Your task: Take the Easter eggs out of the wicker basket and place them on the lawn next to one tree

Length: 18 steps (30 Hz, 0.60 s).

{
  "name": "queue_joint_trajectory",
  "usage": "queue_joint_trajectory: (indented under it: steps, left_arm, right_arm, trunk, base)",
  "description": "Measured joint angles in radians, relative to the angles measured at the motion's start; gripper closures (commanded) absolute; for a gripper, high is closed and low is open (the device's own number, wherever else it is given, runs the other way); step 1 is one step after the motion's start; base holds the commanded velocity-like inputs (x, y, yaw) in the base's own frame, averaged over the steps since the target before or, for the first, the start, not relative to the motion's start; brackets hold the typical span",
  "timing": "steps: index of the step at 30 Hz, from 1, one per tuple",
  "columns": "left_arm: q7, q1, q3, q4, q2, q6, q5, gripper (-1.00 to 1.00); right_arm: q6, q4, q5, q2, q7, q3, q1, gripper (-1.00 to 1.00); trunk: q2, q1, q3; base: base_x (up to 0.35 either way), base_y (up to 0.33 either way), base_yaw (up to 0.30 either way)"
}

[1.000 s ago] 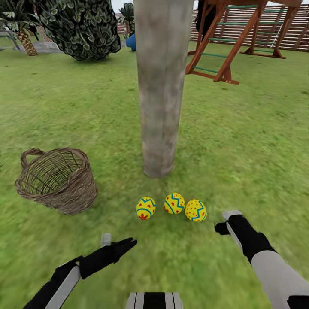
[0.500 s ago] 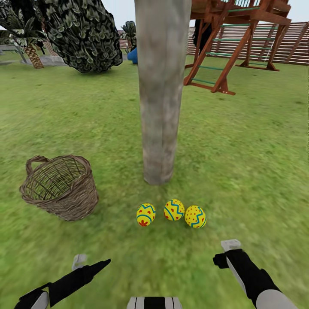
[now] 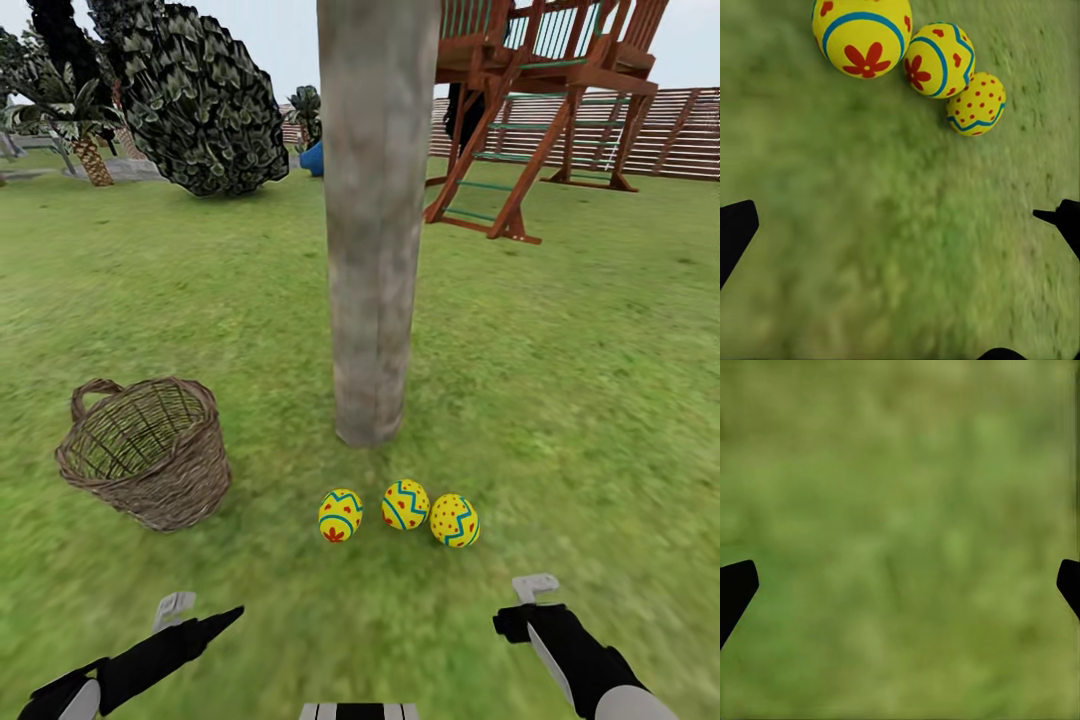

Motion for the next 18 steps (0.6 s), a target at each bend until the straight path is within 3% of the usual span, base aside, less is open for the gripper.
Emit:
queue_joint_trajectory:
  steps: [5, 11, 18]
  left_arm:
    - [0.0, 0.0, -0.002, 0.001, 0.001, 0.001, -0.001, -1.0]
    - [-0.001, 0.0, -0.002, 0.019, 0.001, 0.008, -0.046, -1.0]
    - [-0.001, 0.0, 0.0, 0.06, 0.007, 0.009, -0.049, -1.0]
  right_arm:
    - [-0.005, 0.029, 0.001, 0.002, 0.0, 0.001, 0.0, -1.0]
    - [-0.058, 0.074, 0.002, 0.002, 0.0, 0.001, 0.0, -1.0]
    - [-0.063, 0.081, -0.002, 0.002, -0.001, 0.001, 0.0, -1.0]
  trunk:
    - [0.001, -0.002, 0.019]
    - [0.003, -0.005, 0.043]
    - [0.004, -0.008, 0.07]
  base:
    - [0.0, 0.0, 0.0]
    - [0.0, 0.0, 0.0]
    - [0.0, 0.0, 0.0]
